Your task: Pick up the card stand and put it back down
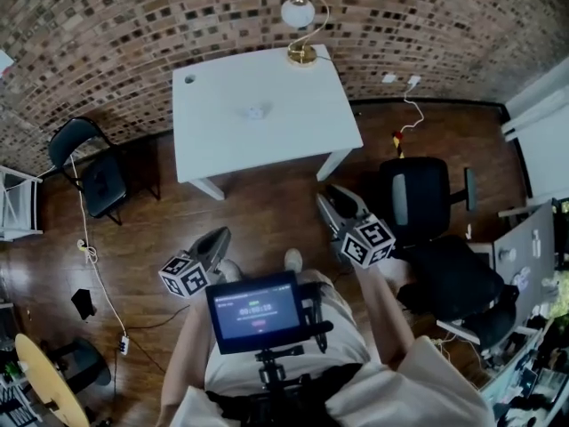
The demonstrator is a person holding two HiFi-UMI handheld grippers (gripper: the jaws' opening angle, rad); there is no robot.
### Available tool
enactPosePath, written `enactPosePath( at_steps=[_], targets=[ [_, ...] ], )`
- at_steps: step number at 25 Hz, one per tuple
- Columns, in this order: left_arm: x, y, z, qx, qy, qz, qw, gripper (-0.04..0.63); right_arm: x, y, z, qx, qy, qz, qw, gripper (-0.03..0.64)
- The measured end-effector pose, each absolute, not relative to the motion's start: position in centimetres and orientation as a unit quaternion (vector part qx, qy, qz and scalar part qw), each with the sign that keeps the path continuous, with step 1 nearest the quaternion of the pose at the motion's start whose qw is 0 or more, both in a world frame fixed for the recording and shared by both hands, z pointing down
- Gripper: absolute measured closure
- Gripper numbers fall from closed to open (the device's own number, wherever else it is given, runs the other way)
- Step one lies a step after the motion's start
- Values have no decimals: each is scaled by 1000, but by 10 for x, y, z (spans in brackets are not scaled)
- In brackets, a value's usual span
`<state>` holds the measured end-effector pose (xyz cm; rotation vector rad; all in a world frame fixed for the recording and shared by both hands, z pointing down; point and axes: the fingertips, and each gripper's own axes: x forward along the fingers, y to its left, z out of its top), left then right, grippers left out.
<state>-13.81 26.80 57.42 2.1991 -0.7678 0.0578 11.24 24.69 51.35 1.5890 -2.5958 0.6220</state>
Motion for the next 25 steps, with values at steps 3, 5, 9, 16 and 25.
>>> enactPosePath(
  at_steps=[3, 5, 9, 16, 25],
  targets=[
    [-155, 249, 558, 881, -291, 31, 373, 598, 99, 246, 522, 526, -824, 210, 21, 485],
    [-173, 235, 554, 883, -291, 29, 368, 598, 88, 243, 526, 532, -821, 207, 24, 485],
    [-204, 219, 553, 885, -280, 23, 370, 598, 62, 231, 524, 543, -815, 202, 27, 485],
    [-230, 194, 563, 882, -270, 5, 385, 598, 41, 211, 525, 562, -803, 193, 37, 486],
    [-228, 163, 566, 891, -254, 15, 376, 598, 36, 202, 529, 570, -798, 193, 39, 486]
  ],
)
